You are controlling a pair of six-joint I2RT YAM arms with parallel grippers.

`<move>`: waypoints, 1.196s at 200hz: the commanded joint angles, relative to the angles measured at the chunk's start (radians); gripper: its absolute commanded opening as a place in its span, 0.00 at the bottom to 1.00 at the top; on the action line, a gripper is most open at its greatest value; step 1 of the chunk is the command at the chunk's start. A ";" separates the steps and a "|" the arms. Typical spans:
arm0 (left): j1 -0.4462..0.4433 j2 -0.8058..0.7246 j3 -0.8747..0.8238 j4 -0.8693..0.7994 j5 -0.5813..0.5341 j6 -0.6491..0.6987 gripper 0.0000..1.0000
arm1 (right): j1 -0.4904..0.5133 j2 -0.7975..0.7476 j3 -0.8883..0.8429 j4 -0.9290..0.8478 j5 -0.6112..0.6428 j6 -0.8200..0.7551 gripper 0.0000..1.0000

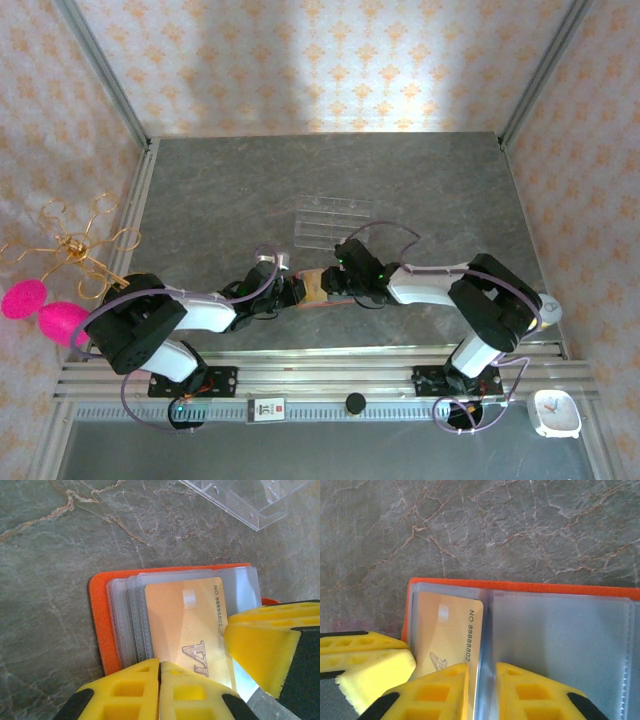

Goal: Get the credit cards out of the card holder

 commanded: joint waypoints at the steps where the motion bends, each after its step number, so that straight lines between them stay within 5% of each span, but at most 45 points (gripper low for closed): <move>1: -0.011 0.024 -0.001 -0.024 -0.011 0.002 0.08 | -0.003 0.025 -0.013 0.050 -0.045 0.023 0.20; 57: -0.011 0.034 -0.001 -0.017 -0.005 0.001 0.07 | -0.004 0.009 -0.045 0.076 -0.046 0.040 0.00; 162: -0.001 0.009 -0.030 -0.006 0.002 -0.014 0.00 | -0.004 -0.139 -0.126 -0.047 0.131 0.060 0.00; 205: 0.005 -0.106 -0.047 -0.054 -0.010 0.005 0.00 | -0.004 -0.179 -0.131 -0.061 0.121 0.044 0.00; 239: -0.014 -0.193 -0.015 -0.045 -0.003 0.028 0.09 | -0.004 -0.150 -0.120 -0.010 0.062 0.037 0.00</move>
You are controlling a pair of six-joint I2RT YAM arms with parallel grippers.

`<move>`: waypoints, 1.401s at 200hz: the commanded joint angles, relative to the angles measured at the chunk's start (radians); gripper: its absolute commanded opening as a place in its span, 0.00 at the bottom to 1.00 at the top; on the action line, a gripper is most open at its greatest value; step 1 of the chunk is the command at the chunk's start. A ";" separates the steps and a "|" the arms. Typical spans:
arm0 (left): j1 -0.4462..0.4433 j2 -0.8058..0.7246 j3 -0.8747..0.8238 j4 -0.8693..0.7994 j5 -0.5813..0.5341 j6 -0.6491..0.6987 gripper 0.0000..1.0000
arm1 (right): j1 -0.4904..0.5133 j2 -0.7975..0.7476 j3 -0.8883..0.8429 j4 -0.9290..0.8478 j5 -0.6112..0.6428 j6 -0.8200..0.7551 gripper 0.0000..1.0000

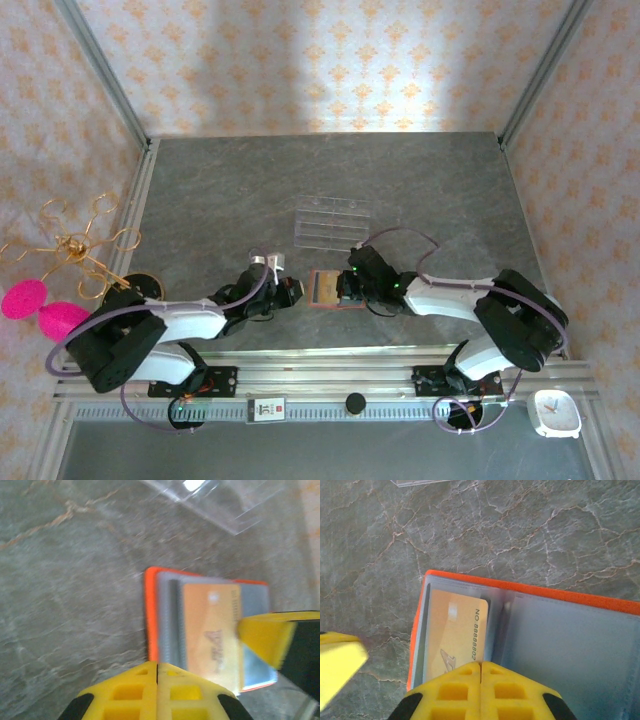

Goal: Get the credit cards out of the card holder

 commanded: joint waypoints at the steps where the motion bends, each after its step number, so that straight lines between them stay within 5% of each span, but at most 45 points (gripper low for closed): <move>1: -0.017 -0.041 0.030 -0.009 -0.003 0.029 0.09 | 0.000 0.012 0.002 0.015 -0.017 -0.012 0.00; 84: -0.083 0.161 0.109 0.026 0.012 0.021 0.00 | 0.003 0.044 0.023 0.063 -0.114 -0.038 0.00; 221: -0.058 0.298 0.100 -0.015 0.017 0.013 0.00 | -0.003 -0.060 -0.035 -0.022 0.078 -0.027 0.00; 261: -0.048 0.291 0.086 0.007 0.028 0.013 0.00 | -0.008 -0.070 -0.037 0.017 0.014 -0.065 0.00; 280: -0.048 0.281 0.079 0.018 0.031 0.012 0.00 | -0.008 -0.060 -0.020 0.059 -0.123 -0.106 0.22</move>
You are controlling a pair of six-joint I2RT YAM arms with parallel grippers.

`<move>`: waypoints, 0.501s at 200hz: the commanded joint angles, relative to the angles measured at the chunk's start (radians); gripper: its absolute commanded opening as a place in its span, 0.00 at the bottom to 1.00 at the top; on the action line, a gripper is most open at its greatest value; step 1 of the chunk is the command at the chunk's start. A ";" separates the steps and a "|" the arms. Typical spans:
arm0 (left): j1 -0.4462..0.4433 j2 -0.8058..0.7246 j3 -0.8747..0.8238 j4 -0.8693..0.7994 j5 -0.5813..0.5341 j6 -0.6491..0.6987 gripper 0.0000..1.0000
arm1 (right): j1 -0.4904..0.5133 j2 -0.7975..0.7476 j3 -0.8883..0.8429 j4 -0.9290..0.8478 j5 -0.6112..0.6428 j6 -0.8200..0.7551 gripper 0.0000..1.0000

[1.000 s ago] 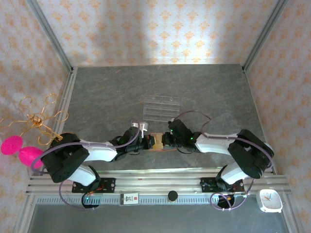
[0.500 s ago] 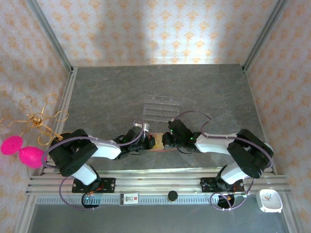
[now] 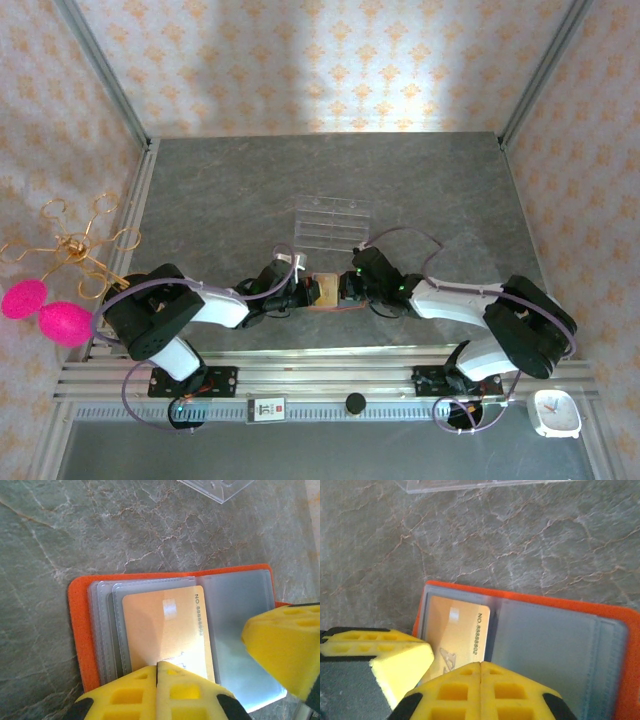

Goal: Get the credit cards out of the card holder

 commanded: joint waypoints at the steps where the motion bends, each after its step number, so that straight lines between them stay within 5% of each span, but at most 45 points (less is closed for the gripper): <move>1: 0.011 0.016 -0.042 -0.078 -0.015 -0.006 0.00 | -0.004 -0.005 0.010 0.051 -0.116 -0.064 0.22; 35: 0.010 0.009 -0.052 -0.060 -0.007 -0.013 0.00 | -0.016 0.061 0.046 0.005 -0.164 -0.058 0.28; 100: 0.016 0.008 -0.061 -0.047 0.003 -0.014 0.00 | -0.086 0.123 0.008 0.027 -0.180 -0.040 0.22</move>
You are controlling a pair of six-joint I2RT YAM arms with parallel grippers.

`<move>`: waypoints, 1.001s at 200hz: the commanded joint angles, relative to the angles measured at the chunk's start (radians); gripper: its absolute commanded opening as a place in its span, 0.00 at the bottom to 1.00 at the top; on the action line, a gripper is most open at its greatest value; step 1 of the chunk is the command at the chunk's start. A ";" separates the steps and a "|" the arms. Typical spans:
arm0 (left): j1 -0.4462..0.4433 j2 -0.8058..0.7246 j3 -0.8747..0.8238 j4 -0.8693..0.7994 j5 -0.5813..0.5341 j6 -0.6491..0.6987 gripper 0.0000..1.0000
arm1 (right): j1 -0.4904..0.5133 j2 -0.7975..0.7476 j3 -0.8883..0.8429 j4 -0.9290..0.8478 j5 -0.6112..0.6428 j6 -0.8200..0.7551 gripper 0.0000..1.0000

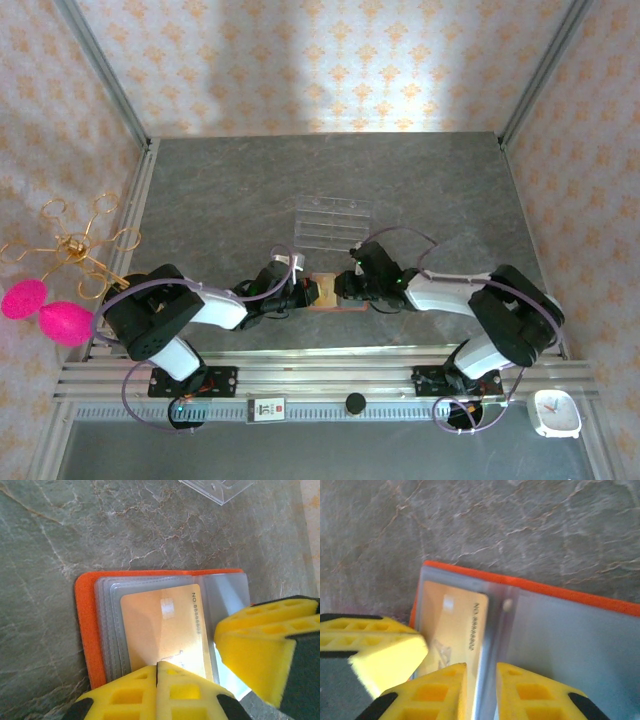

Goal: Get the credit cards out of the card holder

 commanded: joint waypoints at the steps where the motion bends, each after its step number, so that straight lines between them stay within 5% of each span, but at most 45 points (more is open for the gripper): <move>1: 0.013 0.012 -0.039 -0.080 -0.004 0.001 0.00 | -0.013 0.029 -0.016 0.016 -0.020 0.000 0.22; 105: 0.015 0.042 -0.030 -0.058 0.022 0.002 0.00 | -0.013 0.109 -0.005 0.122 -0.153 0.012 0.17; 140: 0.018 0.032 -0.037 -0.063 0.012 -0.004 0.00 | -0.014 0.086 -0.018 0.105 -0.107 0.014 0.00; 200: 0.048 -0.021 -0.083 -0.046 0.026 -0.021 0.00 | -0.044 -0.025 -0.058 0.007 0.003 0.013 0.00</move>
